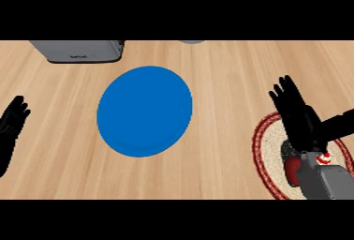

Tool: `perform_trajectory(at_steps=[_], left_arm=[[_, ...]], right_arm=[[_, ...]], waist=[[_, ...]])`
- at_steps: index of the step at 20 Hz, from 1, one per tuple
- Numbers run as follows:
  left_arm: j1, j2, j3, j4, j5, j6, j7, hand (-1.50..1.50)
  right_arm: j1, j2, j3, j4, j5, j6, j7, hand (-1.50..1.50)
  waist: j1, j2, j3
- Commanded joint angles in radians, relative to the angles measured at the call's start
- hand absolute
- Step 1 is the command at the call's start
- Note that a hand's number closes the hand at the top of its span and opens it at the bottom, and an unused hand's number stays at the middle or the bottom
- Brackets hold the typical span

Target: Pick the cupcake from the placemat and place it in the plate

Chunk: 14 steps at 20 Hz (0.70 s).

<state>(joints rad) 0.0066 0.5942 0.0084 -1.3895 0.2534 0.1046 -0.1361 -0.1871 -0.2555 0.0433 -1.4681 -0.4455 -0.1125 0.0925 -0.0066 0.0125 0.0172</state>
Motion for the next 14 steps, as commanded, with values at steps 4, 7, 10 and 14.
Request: perform_trajectory(at_steps=[4,7,10,14], left_arm=[[-0.129,-0.027,-0.044,-0.135,-0.006,-0.004,0.059,0.00],[-0.152,-0.046,-0.058,-0.119,0.003,-0.019,0.038,0.00],[-0.208,-0.072,-0.084,-0.162,0.026,-0.025,0.096,0.00],[-0.242,-0.093,-0.090,-0.181,0.013,0.004,0.148,0.00]], right_arm=[[-0.089,-0.048,0.135,-0.029,0.122,0.175,-0.123,1.50],[-0.118,-0.336,0.175,0.009,0.435,0.147,-0.070,1.50],[-0.073,-0.307,0.269,0.044,0.651,-0.002,-0.097,1.50],[0.140,-0.039,0.227,0.065,0.567,-0.229,-0.356,-1.50]], waist=[[0.015,-0.015,-0.015],[-0.018,-0.026,-0.063],[-0.007,-0.014,-0.019],[-0.011,-0.013,-0.014]])
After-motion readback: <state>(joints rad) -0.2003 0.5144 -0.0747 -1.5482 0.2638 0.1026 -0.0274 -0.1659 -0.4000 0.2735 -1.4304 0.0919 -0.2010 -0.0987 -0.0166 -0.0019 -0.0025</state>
